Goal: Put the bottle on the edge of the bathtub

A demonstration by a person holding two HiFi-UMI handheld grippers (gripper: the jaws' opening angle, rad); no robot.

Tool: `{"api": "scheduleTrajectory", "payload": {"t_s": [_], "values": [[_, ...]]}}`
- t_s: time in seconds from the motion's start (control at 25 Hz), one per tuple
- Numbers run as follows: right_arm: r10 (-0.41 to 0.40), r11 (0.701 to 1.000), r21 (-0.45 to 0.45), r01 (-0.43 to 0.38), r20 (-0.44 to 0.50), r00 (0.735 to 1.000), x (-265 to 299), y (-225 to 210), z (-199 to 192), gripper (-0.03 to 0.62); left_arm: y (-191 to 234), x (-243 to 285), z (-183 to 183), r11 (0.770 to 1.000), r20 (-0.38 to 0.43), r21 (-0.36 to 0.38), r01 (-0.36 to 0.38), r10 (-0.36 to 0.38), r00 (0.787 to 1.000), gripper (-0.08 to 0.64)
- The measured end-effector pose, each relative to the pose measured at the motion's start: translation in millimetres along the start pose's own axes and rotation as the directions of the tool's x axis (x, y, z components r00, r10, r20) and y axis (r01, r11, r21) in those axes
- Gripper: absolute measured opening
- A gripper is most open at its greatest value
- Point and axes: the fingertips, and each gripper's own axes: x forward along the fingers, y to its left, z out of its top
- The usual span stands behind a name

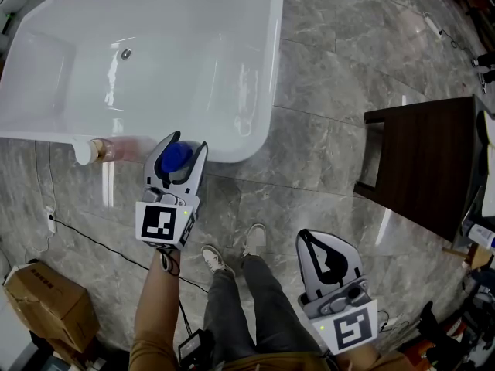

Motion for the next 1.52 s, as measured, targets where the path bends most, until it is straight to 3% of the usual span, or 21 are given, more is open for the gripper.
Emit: {"api": "scheduleTrajectory", "payload": {"t_s": [0.44,1.52], "values": [[0.001,1.000,-0.003,-0.001,0.007,1.000,0.7,3.4,6.4,0.006,-0.4,-6.9,9.9,1.000,0.028,0.006,0.000,0.000,1.000,0.233],[-0.013,0.999,-0.043,0.014,0.030,0.999,-19.6,45.9,26.7,0.005,-1.8,-53.9,32.5,1.000,0.057,0.022,0.019,-0.020,0.998,0.233]]}}
